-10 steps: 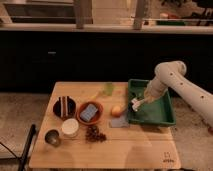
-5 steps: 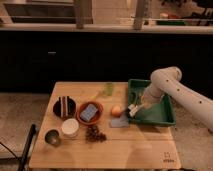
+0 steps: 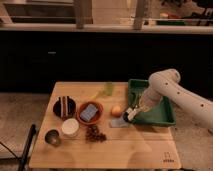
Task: Place brush in table surface
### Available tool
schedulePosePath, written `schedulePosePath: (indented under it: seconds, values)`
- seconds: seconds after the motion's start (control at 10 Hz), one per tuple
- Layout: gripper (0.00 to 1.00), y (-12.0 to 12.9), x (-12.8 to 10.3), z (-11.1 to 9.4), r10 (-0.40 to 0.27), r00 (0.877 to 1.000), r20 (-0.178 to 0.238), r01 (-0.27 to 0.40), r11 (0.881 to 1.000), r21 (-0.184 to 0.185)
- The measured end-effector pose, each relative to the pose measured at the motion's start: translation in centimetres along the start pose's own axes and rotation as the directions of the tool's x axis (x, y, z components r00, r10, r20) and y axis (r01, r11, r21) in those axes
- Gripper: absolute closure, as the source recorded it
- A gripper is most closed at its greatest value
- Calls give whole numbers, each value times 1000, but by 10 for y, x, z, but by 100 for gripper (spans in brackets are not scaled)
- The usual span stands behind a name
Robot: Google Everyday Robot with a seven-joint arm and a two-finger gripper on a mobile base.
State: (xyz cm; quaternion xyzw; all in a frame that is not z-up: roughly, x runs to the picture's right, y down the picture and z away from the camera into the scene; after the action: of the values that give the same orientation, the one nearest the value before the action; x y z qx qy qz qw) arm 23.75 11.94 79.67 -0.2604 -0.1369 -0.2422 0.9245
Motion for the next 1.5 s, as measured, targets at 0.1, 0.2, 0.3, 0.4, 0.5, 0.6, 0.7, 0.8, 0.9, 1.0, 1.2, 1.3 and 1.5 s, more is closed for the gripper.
schedulePosePath:
  seconds: [0.1,0.2,0.3,0.4,0.5,0.6,0.7,0.8,0.9,1.0,1.2,1.3,1.5]
  values:
    - [100,4,-5,-1,-1,1000,5,1,1000,-1]
    - [100,5,-11,-2,-3,1000,9,3,1000,-2]
    - [100,6,-17,-2,-8,1000,14,8,1000,-3]
    - [100,8,-20,-3,-6,1000,15,6,1000,-4]
    - [100,10,-20,-4,-3,1000,17,3,1000,-2]
    - [100,13,-25,-8,-2,1000,25,2,1000,0]
    - [100,16,-27,-10,2,1000,31,-2,1000,1]
    - [100,18,-30,-9,3,999,38,-3,1000,-2]
    - [100,18,-34,-9,2,999,43,-2,1000,-2]
    - [100,19,-36,-9,4,999,46,-4,1000,-1]
    - [100,23,-39,-9,12,998,58,-12,1000,0]
    - [100,30,-43,-10,5,997,72,-5,1000,-3]
    - [100,37,-46,-9,6,996,88,-5,1000,-11]
